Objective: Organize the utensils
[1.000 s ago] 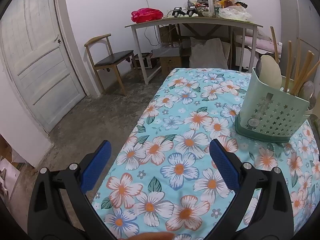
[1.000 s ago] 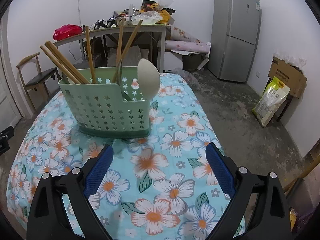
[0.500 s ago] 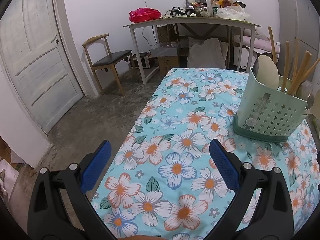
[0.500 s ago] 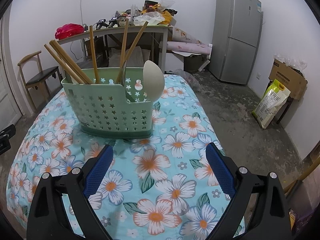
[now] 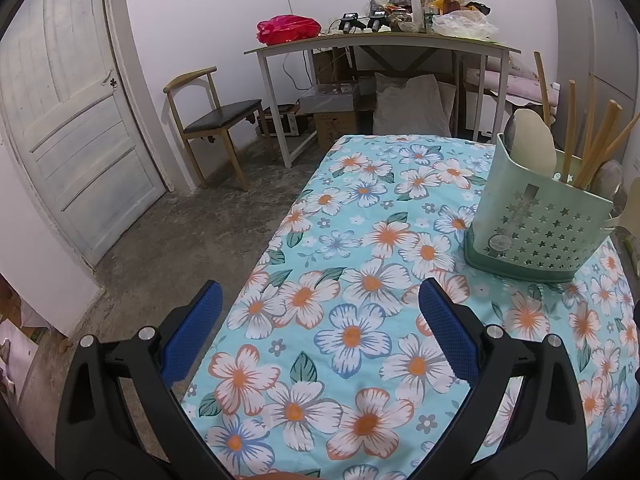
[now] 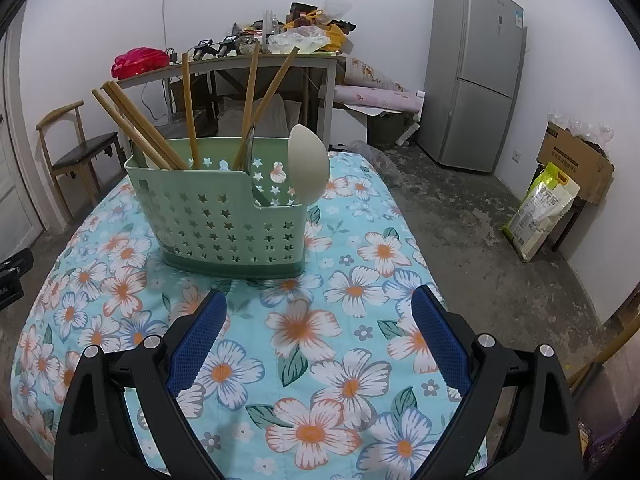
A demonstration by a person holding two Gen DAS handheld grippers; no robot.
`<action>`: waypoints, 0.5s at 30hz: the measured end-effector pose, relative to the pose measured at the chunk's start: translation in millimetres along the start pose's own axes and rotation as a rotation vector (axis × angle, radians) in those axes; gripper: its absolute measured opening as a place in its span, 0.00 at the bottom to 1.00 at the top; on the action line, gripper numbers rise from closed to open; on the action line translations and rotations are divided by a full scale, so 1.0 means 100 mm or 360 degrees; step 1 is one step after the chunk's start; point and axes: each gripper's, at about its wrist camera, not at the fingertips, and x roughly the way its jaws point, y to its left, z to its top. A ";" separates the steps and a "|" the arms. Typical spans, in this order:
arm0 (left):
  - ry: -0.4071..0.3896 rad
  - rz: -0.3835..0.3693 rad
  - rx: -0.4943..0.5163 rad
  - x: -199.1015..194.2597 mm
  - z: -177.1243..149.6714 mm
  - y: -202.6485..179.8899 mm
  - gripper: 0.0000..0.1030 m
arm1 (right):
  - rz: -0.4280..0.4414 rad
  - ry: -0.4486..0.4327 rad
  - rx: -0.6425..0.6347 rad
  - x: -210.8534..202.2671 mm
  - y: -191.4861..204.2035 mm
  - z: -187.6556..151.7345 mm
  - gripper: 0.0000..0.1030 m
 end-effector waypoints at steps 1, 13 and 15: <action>0.0001 -0.0001 0.0001 0.00 0.00 0.00 0.92 | 0.0000 -0.0001 -0.0001 -0.01 0.00 0.00 0.88; 0.0017 -0.0009 0.0008 0.03 -0.02 -0.02 0.92 | -0.0003 -0.0003 -0.0004 -0.01 -0.01 0.00 0.88; 0.0017 -0.0009 0.0008 0.03 -0.02 -0.02 0.92 | -0.0005 -0.0002 -0.0004 -0.01 -0.01 0.01 0.88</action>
